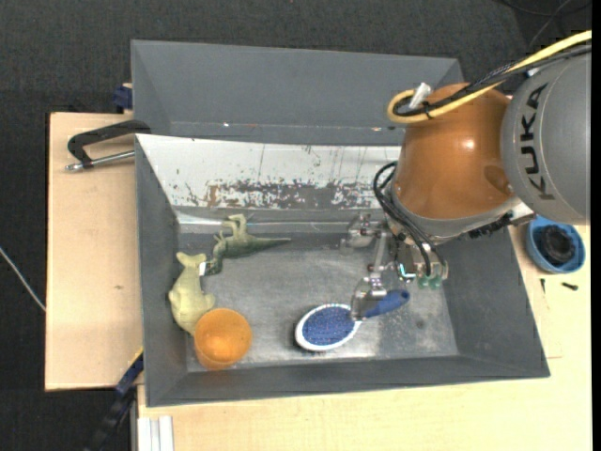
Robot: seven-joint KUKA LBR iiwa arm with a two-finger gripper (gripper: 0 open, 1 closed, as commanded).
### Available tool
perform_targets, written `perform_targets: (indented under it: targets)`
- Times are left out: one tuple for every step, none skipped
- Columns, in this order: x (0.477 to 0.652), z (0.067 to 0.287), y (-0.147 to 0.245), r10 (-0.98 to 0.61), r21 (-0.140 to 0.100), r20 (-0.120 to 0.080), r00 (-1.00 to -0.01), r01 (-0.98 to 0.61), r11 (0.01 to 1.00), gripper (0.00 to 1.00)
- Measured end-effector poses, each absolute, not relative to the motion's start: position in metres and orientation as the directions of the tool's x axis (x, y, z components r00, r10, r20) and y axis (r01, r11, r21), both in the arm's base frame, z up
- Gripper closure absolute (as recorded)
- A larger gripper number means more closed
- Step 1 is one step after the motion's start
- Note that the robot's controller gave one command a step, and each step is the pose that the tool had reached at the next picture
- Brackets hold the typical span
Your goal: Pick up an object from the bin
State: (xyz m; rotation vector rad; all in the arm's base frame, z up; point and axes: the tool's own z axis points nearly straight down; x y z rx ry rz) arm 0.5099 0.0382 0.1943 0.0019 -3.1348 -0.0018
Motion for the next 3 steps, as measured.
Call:
perform_targets:
  targets:
    - [0.500, 0.078, 0.059, -0.121, 0.004, 0.018, -0.993, -0.121, 0.993, 0.00]
    - [0.500, 0.079, 0.059, -0.120, 0.004, 0.017, -0.993, -0.120, 0.993, 1.00]
    - [0.500, 0.238, 0.063, -0.216, -0.001, -0.014, -0.976, -0.216, 0.976, 1.00]
